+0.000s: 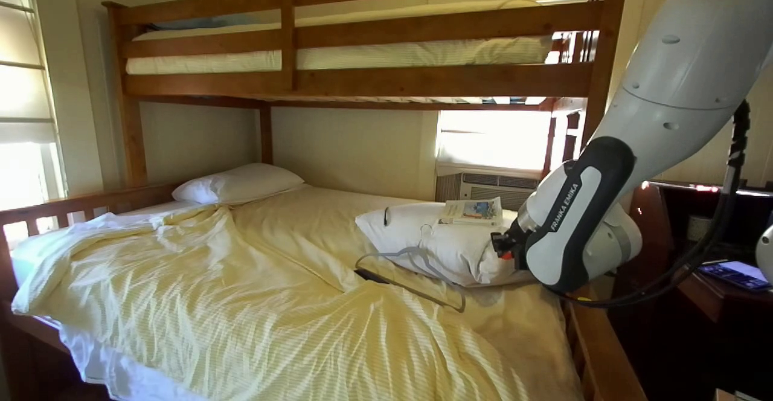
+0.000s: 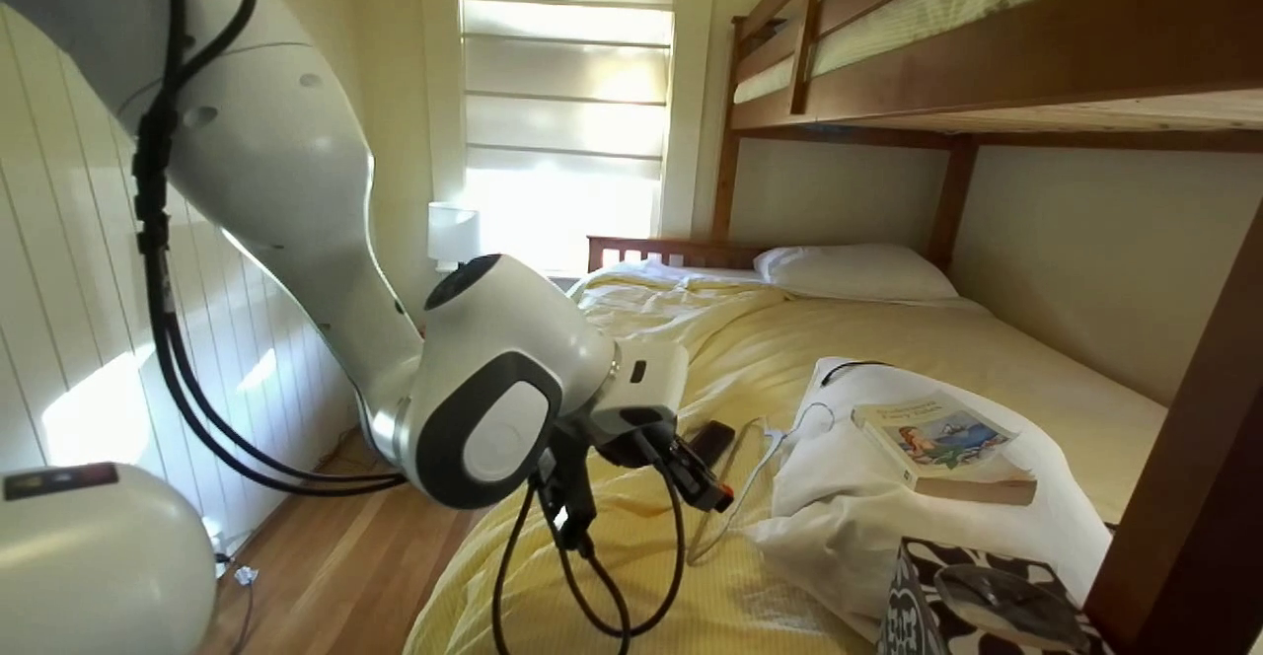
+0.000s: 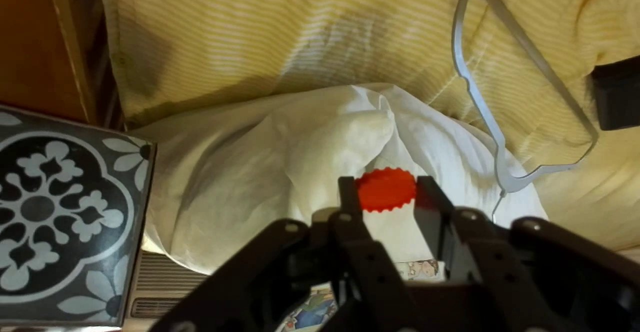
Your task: Pick up the red token and place it on the bed frame next to the yellow token
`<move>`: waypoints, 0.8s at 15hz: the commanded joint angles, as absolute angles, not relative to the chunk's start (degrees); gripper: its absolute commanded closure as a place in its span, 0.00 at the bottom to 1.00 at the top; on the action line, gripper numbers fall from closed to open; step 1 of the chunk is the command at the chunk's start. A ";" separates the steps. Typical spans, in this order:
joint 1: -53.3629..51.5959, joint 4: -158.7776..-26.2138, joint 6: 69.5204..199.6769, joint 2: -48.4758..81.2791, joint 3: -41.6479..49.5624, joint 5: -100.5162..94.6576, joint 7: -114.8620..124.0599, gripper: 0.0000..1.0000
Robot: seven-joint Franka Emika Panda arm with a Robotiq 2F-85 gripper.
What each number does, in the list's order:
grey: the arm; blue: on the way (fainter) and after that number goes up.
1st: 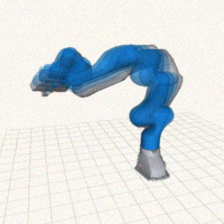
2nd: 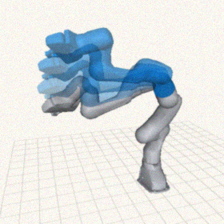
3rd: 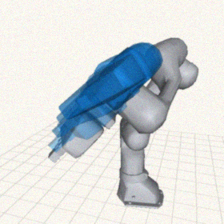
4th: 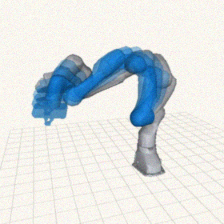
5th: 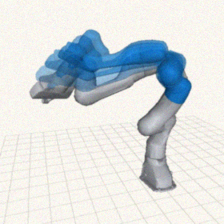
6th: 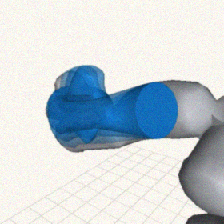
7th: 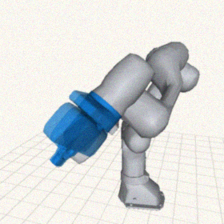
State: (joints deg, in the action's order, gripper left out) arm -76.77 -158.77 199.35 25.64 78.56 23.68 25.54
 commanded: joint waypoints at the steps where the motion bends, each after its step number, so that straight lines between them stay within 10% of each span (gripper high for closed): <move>1: -68.34 -158.48 203.29 15.54 73.67 24.19 22.50 0.92; 4: -61.96 -157.66 205.10 13.49 69.12 24.28 21.70 0.92; 5: -65.31 -157.58 203.07 17.98 71.69 23.68 24.38 0.67; 8: -62.62 -157.27 203.99 16.16 70.01 23.68 23.61 0.67; 9: -62.84 -157.20 203.67 16.62 70.10 24.25 23.61 0.92; 12: -62.42 -157.27 202.11 17.45 71.17 25.82 22.47 0.92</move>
